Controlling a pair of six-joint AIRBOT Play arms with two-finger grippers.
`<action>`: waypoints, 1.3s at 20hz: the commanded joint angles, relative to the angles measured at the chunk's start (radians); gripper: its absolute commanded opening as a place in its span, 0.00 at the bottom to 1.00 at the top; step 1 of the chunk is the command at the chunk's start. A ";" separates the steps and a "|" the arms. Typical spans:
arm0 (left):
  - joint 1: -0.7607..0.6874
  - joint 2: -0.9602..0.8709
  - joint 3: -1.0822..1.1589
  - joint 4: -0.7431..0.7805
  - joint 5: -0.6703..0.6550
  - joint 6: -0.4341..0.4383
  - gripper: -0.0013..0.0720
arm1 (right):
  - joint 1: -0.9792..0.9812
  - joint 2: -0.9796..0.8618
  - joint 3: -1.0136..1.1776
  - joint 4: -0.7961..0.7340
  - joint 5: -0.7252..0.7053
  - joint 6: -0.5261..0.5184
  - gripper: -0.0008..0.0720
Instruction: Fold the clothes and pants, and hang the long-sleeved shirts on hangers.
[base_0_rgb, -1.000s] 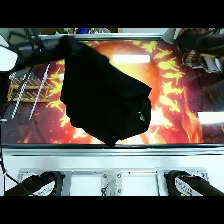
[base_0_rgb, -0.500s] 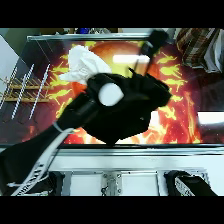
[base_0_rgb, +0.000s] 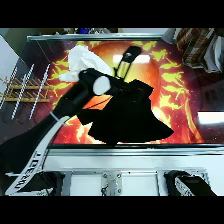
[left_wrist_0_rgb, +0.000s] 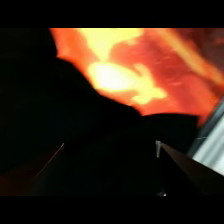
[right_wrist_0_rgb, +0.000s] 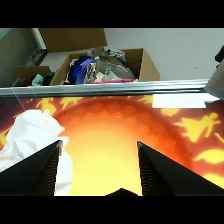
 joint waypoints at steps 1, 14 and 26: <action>0.111 0.151 -0.248 0.108 -0.080 -0.012 0.84 | 0.000 0.000 -0.001 -0.002 0.064 0.000 0.71; 0.001 0.158 -0.653 0.321 -0.027 -0.146 0.84 | 0.002 -0.023 -0.003 -0.010 0.293 0.000 0.71; -0.077 0.164 -0.607 0.315 -0.035 -0.172 0.84 | 0.002 -0.037 -0.009 -0.006 0.348 -0.014 0.71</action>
